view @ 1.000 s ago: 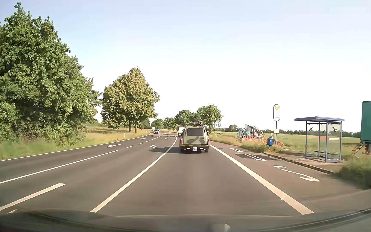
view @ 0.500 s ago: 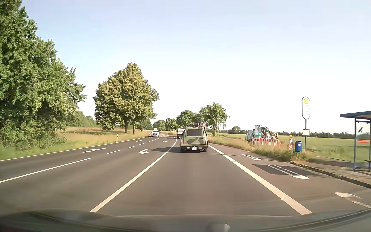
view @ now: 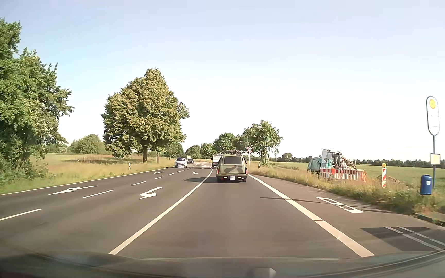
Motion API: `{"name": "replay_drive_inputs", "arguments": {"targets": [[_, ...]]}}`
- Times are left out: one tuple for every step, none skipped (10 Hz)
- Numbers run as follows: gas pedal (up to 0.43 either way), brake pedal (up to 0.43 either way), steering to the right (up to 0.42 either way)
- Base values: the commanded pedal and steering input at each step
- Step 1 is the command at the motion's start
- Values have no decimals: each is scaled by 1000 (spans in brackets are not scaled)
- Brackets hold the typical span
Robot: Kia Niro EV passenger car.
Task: Follow the waypoints while adhering to traffic rules and regulations
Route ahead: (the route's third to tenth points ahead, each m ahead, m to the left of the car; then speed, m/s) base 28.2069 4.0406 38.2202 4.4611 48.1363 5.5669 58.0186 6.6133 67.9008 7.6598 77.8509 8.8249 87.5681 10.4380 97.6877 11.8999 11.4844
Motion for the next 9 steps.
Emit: {"name": "replay_drive_inputs", "arguments": {"targets": [[240,30,-10],[240,30,-10],[240,30,-10],[240,30,-10],[240,30,-11],[240,30,-10],[240,30,-10],[240,30,-10],[240,30,-10]]}}
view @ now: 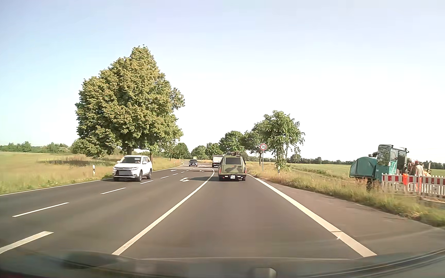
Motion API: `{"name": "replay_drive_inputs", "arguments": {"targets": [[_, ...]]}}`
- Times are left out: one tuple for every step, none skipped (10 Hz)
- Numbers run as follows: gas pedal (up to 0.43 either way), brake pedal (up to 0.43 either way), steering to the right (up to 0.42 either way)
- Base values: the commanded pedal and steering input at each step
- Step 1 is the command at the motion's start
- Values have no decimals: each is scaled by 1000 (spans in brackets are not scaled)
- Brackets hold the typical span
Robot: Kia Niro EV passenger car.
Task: Follow the waypoints while adhering to traffic rules and regulations
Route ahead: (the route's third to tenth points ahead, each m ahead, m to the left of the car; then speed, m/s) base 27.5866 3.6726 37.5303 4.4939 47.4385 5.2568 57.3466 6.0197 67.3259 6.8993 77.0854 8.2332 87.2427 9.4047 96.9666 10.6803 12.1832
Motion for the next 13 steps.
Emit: {"name": "replay_drive_inputs", "arguments": {"targets": [[240,30,-10],[240,30,-10],[240,30,-10],[240,30,-10],[240,30,-9],[240,30,-10],[240,30,-10],[240,30,-9],[240,30,-9],[240,30,-9],[240,30,-9],[240,30,-9],[228,30,-9]]}}
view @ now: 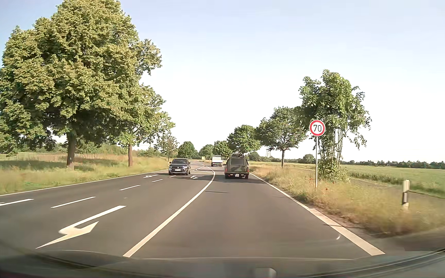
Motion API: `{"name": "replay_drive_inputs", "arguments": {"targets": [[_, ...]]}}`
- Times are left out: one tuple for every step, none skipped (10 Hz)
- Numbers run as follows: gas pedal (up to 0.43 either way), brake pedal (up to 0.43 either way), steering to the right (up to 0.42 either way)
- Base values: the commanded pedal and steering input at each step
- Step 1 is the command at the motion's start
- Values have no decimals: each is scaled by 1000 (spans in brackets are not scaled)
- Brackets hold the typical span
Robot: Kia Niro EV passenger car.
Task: Follow the waypoints while adhering to traffic rules and regulations
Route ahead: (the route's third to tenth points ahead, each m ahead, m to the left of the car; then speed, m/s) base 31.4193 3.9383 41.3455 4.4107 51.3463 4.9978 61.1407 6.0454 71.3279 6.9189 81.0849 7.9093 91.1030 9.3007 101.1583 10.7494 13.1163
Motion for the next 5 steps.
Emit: {"name": "replay_drive_inputs", "arguments": {"targets": [[228,30,-9],[220,30,-9],[209,30,-8],[197,30,-9],[197,30,-9]]}}
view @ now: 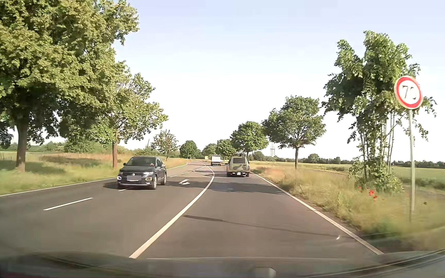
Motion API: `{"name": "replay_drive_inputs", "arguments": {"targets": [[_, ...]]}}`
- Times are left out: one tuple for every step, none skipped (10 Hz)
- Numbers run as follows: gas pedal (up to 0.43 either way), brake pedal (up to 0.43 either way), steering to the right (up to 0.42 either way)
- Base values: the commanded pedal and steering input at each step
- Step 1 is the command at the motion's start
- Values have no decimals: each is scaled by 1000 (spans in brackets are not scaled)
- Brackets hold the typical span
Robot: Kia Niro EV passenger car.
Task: Follow the waypoints while adhering to traffic rules and regulations
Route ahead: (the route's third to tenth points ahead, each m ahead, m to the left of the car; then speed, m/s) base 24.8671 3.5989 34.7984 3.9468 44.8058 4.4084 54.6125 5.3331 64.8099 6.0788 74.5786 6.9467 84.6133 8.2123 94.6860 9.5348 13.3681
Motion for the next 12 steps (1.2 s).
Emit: {"name": "replay_drive_inputs", "arguments": {"targets": [[189,30,-9],[189,30,-9],[189,30,-9],[189,30,-8],[189,30,-8],[189,30,-9],[189,30,-9],[189,30,-10],[189,30,-10],[189,30,-10],[189,30,-10],[189,30,-10]]}}
